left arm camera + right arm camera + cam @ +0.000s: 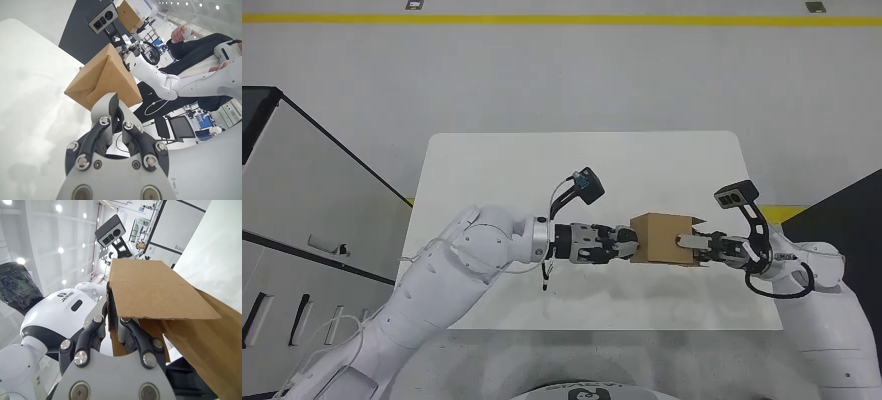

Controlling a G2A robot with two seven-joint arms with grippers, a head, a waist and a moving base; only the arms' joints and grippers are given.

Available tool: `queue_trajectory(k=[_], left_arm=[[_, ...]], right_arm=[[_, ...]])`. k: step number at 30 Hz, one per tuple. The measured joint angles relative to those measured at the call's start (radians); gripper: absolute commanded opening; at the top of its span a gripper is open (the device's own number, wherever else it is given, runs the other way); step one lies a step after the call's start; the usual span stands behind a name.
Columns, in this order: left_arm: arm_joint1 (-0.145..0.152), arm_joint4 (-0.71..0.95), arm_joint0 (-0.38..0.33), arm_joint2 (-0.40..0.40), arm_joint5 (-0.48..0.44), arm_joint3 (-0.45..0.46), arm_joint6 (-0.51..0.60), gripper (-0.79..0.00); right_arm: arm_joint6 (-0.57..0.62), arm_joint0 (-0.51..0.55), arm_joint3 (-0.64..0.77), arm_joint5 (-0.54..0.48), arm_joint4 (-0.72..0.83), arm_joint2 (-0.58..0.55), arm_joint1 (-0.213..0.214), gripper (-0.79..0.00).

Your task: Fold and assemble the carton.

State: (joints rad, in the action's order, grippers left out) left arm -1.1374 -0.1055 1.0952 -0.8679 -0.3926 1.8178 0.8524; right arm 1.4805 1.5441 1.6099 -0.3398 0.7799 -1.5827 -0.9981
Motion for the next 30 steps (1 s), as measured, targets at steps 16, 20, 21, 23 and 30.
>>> queue_trajectory(k=[16, 20, 21, 23, 30], left_arm=[[-0.004, 0.047, -0.005, 0.013, -0.041, -0.023, 0.012, -0.785], [-0.007, 0.049, -0.014, 0.026, -0.043, -0.029, 0.016, -0.785], [-0.008, 0.048, -0.017, 0.029, -0.043, -0.031, 0.017, -0.785], [-0.009, 0.044, -0.02, 0.031, -0.041, -0.033, 0.016, -0.785], [-0.006, 0.017, -0.012, 0.011, -0.024, -0.031, -0.015, -0.785]], right_arm=[[-0.008, -0.012, 0.012, -0.008, -0.031, 0.021, 0.008, -0.785], [-0.01, -0.013, 0.013, -0.01, -0.029, 0.027, 0.01, -0.785], [-0.01, -0.013, 0.013, -0.01, -0.027, 0.028, 0.01, -0.785], [-0.01, -0.014, 0.013, -0.01, -0.026, 0.029, 0.011, -0.785], [-0.014, -0.012, 0.011, -0.014, -0.024, 0.03, 0.016, -0.785]])
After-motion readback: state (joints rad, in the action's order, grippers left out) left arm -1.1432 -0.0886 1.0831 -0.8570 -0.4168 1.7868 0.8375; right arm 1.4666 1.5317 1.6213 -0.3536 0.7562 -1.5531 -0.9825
